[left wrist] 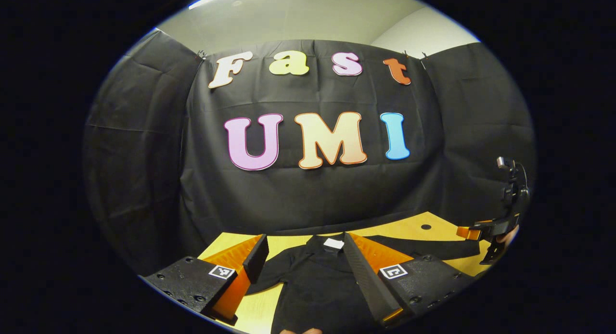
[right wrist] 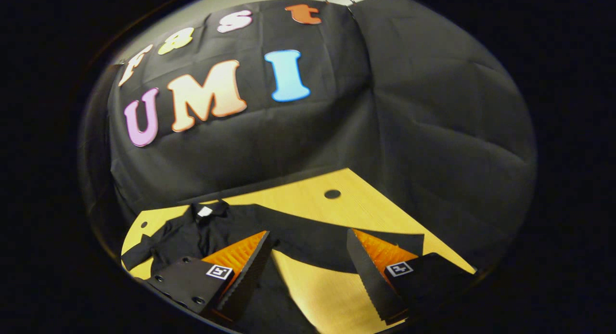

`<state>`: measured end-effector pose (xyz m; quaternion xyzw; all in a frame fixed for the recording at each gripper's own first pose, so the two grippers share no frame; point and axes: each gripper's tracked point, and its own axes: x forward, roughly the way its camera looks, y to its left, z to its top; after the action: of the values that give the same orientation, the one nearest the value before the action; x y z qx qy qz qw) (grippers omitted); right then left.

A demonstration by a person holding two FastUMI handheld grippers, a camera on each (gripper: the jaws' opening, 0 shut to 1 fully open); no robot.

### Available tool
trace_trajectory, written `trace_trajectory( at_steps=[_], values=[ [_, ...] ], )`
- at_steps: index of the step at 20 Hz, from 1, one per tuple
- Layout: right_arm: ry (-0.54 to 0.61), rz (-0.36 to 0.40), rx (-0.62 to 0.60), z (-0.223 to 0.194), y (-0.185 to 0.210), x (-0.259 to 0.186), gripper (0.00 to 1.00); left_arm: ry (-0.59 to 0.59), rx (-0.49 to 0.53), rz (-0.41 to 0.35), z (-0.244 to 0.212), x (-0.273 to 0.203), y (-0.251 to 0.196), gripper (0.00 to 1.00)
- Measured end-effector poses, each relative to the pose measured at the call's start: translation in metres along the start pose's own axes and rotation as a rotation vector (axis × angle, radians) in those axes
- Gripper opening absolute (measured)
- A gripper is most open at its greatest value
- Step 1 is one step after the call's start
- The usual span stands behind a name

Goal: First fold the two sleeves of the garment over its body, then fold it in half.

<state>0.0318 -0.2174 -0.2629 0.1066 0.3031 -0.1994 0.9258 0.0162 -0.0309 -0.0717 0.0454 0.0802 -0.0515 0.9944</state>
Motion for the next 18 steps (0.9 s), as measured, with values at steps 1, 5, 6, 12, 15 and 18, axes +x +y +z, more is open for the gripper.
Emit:
trace_trajectory(
  at_steps=[1, 5, 6, 12, 15, 18],
  values=[
    [0.027, -0.022, 0.004, -0.007, -0.013, 0.008, 1.00, 0.004, 0.001, -0.001, 0.000, 0.000, -0.002, 0.93],
    [0.133, -0.094, 0.051, -0.039, -0.053, 0.029, 0.96, 0.022, 0.001, -0.004, -0.006, 0.004, -0.010, 0.92],
    [0.163, -0.112, 0.079, -0.046, -0.063, 0.033, 0.99, 0.027, 0.005, -0.003, -0.007, 0.005, -0.011, 0.93],
    [0.272, -0.229, 0.159, -0.073, -0.117, 0.052, 0.95, 0.077, -0.011, 0.013, -0.021, 0.009, -0.017, 0.92],
    [0.329, -0.268, 0.180, -0.082, -0.134, 0.059, 0.99, 0.094, -0.010, 0.019, -0.027, 0.009, -0.019, 0.91],
    [0.357, -0.303, 0.237, -0.092, -0.152, 0.067, 0.99, 0.102, -0.007, 0.023, -0.029, 0.008, -0.019, 0.92]
  ],
)
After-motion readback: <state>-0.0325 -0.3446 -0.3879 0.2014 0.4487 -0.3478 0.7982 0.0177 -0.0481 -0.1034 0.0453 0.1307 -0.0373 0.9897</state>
